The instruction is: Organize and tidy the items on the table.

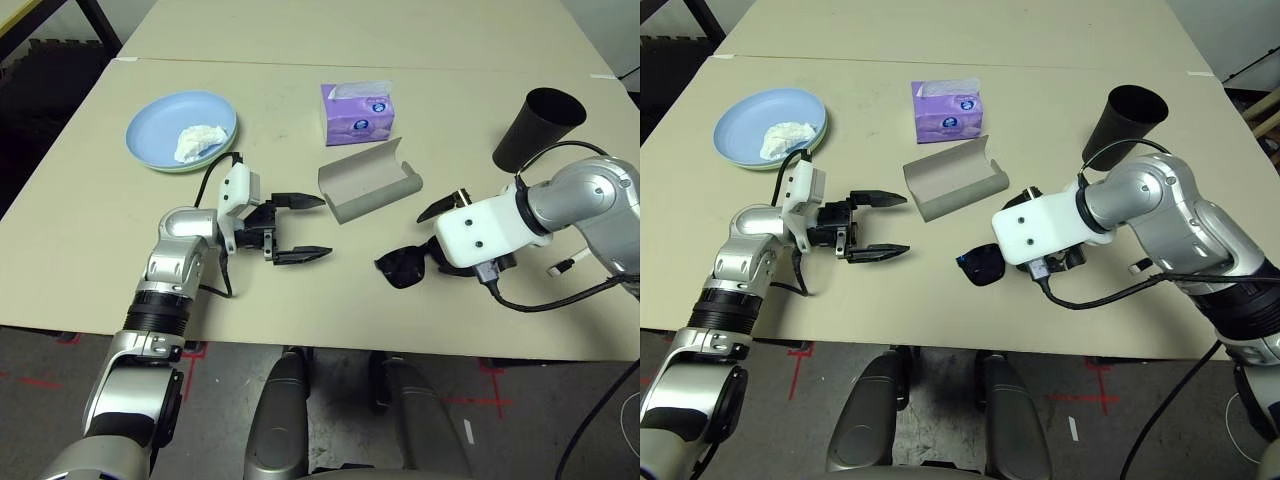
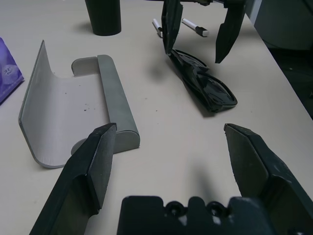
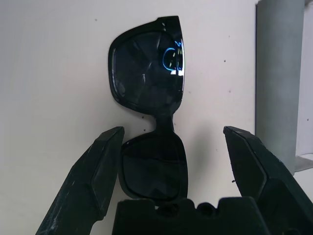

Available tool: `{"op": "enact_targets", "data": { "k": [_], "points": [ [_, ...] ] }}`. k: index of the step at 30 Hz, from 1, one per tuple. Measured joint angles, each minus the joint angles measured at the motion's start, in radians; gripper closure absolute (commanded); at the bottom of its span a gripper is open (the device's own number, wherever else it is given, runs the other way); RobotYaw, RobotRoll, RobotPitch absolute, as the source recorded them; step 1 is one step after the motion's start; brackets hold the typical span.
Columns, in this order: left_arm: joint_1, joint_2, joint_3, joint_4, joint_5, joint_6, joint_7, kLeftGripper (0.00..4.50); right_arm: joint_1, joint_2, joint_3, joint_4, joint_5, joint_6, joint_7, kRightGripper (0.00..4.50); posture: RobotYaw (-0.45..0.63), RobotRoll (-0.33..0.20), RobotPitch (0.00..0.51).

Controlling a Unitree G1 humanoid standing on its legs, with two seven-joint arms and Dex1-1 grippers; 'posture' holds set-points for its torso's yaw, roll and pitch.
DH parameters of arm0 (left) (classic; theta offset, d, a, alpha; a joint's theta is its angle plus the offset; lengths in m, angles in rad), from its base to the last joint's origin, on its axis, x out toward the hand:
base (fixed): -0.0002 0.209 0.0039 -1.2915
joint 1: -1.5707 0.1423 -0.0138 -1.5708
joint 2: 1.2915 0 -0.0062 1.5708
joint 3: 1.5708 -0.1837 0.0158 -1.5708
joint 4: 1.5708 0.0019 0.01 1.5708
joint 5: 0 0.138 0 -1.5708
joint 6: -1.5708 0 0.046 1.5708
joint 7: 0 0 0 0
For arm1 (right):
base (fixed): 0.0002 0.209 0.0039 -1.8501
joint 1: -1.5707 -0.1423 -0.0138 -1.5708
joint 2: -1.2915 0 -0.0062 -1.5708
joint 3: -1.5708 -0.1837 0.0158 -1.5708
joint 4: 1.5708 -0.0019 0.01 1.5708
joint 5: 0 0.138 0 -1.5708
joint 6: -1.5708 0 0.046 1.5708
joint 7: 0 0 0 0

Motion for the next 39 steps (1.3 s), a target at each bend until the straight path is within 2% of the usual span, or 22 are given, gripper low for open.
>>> {"op": "enact_targets", "data": {
  "k": [12,23,31,39],
  "points": [
    [0.000,0.012,-0.011,-0.001,0.001,0.000,0.009,0.03,-0.009,0.075,0.048,0.003,-0.080,0.062,-0.003,0.00,0.20,0.000,0.258],
    [0.000,0.013,-0.023,0.000,0.003,-0.008,0.015,0.03,-0.093,0.080,0.070,0.092,-0.125,-0.026,0.036,0.00,0.20,0.000,0.253],
    [0.000,0.014,-0.023,0.000,0.003,-0.017,0.024,0.03,-0.118,0.084,0.078,0.034,-0.130,0.048,0.133,0.00,0.21,0.000,0.249],
    [0.000,0.016,-0.023,0.000,0.003,-0.019,0.030,0.03,-0.128,0.083,0.091,0.020,-0.150,0.034,0.160,0.00,0.21,0.000,0.249]
  ]
}}
